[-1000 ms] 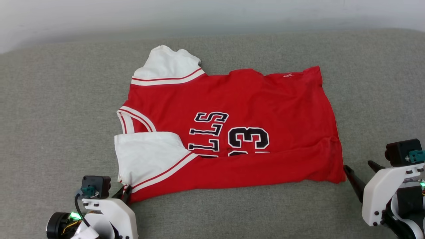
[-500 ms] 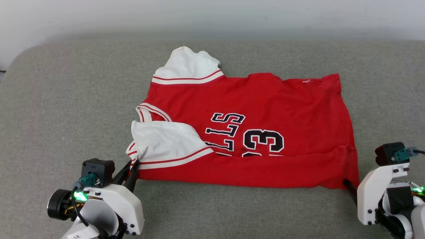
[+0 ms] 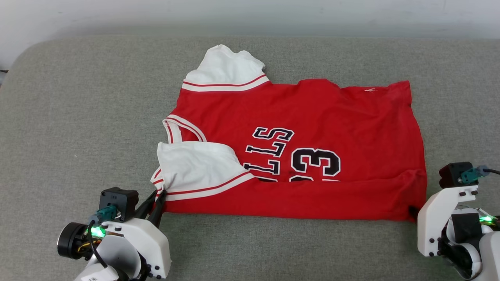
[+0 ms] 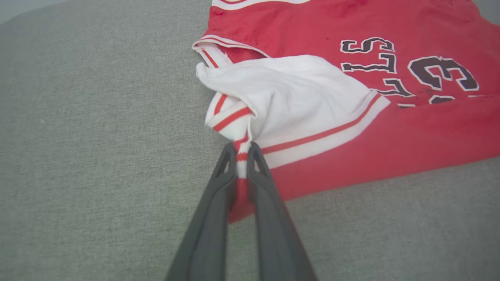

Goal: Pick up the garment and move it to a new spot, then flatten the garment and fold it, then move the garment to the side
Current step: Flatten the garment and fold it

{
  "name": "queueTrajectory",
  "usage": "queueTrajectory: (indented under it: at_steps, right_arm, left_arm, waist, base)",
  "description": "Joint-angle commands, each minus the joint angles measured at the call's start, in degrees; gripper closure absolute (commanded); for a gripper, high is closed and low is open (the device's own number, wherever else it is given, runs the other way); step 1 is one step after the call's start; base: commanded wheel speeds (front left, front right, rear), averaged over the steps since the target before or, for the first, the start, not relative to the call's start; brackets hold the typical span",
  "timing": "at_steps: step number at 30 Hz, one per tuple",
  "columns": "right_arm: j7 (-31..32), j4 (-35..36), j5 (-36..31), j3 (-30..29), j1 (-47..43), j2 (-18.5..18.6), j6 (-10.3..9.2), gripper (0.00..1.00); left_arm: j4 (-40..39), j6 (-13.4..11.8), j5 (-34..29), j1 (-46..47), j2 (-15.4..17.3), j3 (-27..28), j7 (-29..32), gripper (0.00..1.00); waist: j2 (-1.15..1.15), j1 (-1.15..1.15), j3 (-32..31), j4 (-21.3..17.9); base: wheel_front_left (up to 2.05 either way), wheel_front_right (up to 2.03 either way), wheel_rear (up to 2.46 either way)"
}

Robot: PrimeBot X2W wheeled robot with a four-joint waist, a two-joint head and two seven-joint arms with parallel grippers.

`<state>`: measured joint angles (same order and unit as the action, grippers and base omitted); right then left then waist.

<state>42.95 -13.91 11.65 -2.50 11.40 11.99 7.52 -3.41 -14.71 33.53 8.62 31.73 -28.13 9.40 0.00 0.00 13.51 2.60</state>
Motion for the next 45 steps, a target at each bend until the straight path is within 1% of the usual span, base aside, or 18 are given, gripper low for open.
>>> queueTrajectory:
  at_steps: [1, 7, 15, 20, 27, 31, 35, 38, 40, 43, 44, 45]
  right_arm:
    - [1.1, -3.1, 0.2, 0.8, -2.1, -0.7, -0.07, 1.0]
    - [-0.1, -3.4, 0.2, -0.4, -1.5, 0.8, -0.1, 1.0]
    - [-0.1, -1.1, 1.4, -1.6, -2.8, 3.2, -0.1, 1.0]
    - [1.8, 1.5, 2.4, -1.4, -5.6, 4.3, -0.1, 1.0]
    - [6.4, 7.3, 4.3, -3.7, -12.9, 5.3, -0.1, 1.0]
    - [9.1, 10.6, 5.1, -5.2, -17.3, 4.9, -0.1, 1.0]
    - [9.7, 12.9, 4.5, -5.8, -19.6, 4.0, -0.1, 1.0]
    - [9.1, 12.2, 5.1, -6.0, -19.6, 2.5, -0.09, 1.0]
    - [6.9, 9.2, 4.6, -6.3, -18.3, 1.8, -0.09, 1.0]
    - [5.9, 7.8, 5.0, -6.4, -17.4, 1.2, -0.09, 1.0]
    - [5.5, 7.4, 5.0, -6.3, -17.2, 1.2, -0.09, 1.0]
    - [5.1, 7.3, 5.1, -5.7, -17.1, 1.3, -0.09, 0.91]
  left_arm:
    - [0.3, 0.1, 0.0, 0.5, 0.0, -0.1, -0.2, 1.0]
    - [1.8, 0.8, 0.4, -0.7, 0.6, -0.5, 0.0, 1.0]
    - [3.8, 1.4, 1.7, -3.7, 1.5, -1.2, 0.7, 1.0]
    - [4.0, 2.0, 3.9, -7.6, 1.5, -1.8, 1.2, 1.0]
    - [3.0, 1.2, 5.1, -12.7, 2.0, -2.9, 1.6, 1.0]
    - [2.7, 0.9, 5.7, -14.7, 1.8, -3.6, 1.8, 1.0]
    - [3.3, 1.2, 6.0, -15.2, 1.3, -4.3, 2.2, 1.0]
    - [4.5, 1.7, 6.5, -14.4, 0.7, -4.0, 1.6, 1.0]
    - [7.2, 2.6, 6.8, -13.1, -0.2, -4.8, 1.8, 1.0]
    - [8.3, 2.9, 6.7, -12.7, -0.5, -5.0, 1.4, 0.99]
    - [8.6, 3.0, 6.7, -12.6, -0.5, -5.1, 1.4, 0.49]
    - [8.9, 3.1, 6.7, -12.4, -0.5, -5.1, 1.3, 0.0]
  waist:
    - [0.0, 0.0, -0.1, -0.1]
    - [0.0, 0.0, -1.7, -0.8]
    - [0.0, 0.0, -6.0, -1.4]
    - [0.0, 0.0, -9.4, -1.9]
    - [0.0, 0.0, -12.6, -1.5]
    - [0.0, 0.0, -13.0, -1.5]
    - [0.0, 0.0, -12.1, -1.6]
    - [0.0, 0.0, -11.0, -1.8]
    - [0.0, 0.0, -9.7, -1.7]
    - [0.0, 0.0, -9.5, -1.7]
    - [0.0, 0.0, -9.6, -1.7]
    - [0.0, 0.0, -9.7, -1.7]
  base:
    - [0.0, 0.0, 0.0]
    - [0.0, 0.0, 0.0]
    - [0.0, 0.0, 0.0]
    - [0.0, 0.0, 0.0]
    - [0.0, 0.0, 0.0]
    - [0.0, 0.0, 0.0]
    - [0.0, 0.0, 0.0]
    - [0.0, 0.0, 0.0]
    - [0.0, 0.0, 0.0]
    - [0.0, 0.0, 0.0]
    - [0.0, 0.0, 0.0]
    - [0.0, 0.0, 0.0]
